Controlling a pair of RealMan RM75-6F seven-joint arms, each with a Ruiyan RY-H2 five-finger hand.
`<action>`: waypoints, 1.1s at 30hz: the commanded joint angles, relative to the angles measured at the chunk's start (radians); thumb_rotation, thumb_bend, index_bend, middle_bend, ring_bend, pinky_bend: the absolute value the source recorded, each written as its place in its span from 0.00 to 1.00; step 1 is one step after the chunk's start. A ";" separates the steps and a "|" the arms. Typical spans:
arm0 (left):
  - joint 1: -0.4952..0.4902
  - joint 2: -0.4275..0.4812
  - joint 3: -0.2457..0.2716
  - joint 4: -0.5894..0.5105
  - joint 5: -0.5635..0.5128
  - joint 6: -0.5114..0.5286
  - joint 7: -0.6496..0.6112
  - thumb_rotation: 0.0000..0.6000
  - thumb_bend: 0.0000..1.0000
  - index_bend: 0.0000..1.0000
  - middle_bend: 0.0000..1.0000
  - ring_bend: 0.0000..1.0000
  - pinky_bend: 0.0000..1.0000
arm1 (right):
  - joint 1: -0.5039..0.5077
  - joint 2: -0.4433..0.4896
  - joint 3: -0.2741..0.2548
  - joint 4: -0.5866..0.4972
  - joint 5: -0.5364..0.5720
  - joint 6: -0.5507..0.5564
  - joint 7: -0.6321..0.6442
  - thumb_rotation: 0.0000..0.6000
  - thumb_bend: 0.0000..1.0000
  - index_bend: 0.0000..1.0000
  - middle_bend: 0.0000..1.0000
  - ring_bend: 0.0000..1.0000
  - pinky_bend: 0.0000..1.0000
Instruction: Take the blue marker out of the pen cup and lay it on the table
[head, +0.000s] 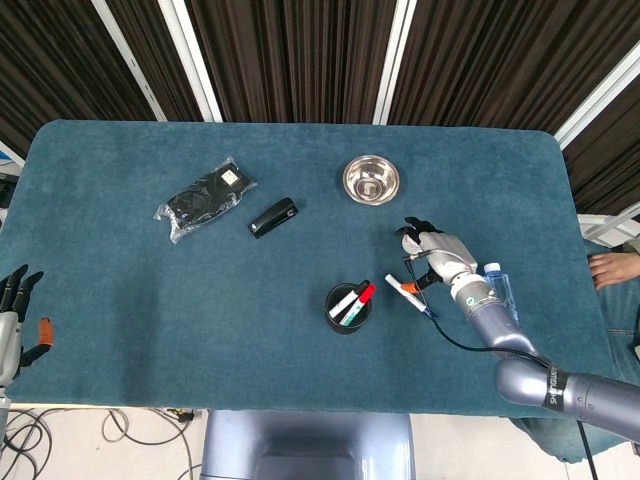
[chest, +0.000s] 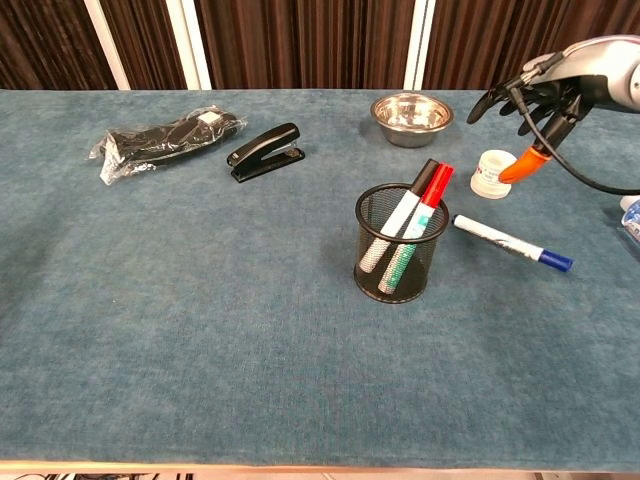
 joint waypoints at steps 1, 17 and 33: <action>0.000 -0.001 0.000 0.001 -0.001 -0.001 0.001 1.00 0.56 0.09 0.00 0.00 0.00 | -0.008 0.029 0.010 -0.025 -0.014 0.018 0.007 1.00 0.21 0.18 0.00 0.00 0.16; 0.003 -0.006 -0.001 0.001 0.002 0.012 0.009 1.00 0.56 0.09 0.00 0.00 0.00 | -0.318 0.192 -0.098 -0.124 -0.418 0.430 0.058 1.00 0.19 0.12 0.00 0.00 0.16; 0.006 -0.010 0.003 0.003 0.007 0.016 0.024 1.00 0.56 0.09 0.00 0.00 0.00 | -0.686 0.022 -0.280 0.034 -0.745 0.848 0.107 1.00 0.22 0.11 0.00 0.00 0.16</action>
